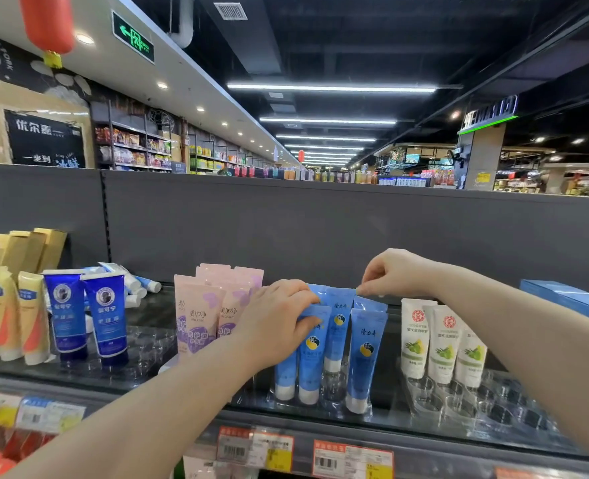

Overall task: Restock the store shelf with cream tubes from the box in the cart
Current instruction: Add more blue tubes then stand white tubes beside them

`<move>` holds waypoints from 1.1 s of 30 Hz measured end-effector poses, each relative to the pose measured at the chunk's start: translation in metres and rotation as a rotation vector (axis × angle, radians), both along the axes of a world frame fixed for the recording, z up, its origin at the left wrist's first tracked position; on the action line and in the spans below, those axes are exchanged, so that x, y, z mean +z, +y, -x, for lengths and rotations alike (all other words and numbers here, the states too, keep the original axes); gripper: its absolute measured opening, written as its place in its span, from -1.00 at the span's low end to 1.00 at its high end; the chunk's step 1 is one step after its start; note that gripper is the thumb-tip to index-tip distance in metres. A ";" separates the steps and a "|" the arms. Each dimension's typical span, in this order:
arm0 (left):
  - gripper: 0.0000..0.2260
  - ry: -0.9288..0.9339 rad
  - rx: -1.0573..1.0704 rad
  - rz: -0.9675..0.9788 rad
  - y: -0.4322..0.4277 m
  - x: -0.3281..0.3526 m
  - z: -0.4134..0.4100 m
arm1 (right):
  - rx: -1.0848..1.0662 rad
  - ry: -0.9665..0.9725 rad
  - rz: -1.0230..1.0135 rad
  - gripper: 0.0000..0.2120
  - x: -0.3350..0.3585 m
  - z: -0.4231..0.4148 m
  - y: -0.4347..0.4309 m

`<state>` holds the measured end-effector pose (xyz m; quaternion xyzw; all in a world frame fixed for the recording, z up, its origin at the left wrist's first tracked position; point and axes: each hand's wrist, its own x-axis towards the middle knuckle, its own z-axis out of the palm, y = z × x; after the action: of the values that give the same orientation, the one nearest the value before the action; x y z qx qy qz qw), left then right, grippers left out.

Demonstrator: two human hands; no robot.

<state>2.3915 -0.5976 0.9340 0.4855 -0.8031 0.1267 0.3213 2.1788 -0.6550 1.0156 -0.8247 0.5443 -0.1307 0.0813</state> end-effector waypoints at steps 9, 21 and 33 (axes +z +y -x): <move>-0.72 0.003 0.001 -0.012 0.001 -0.002 0.004 | 0.007 0.082 -0.036 -0.95 -0.011 0.008 0.005; -0.72 -0.016 0.009 -0.011 0.000 -0.003 0.004 | -0.056 0.058 0.078 -0.92 -0.011 0.004 -0.004; -0.71 -0.021 0.009 -0.009 -0.002 -0.003 0.004 | -0.052 -0.022 0.085 -0.94 -0.018 0.002 -0.002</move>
<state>2.3871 -0.5992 0.9311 0.4894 -0.8048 0.1296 0.3099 2.1770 -0.6574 0.9974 -0.8114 0.5586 -0.1649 0.0486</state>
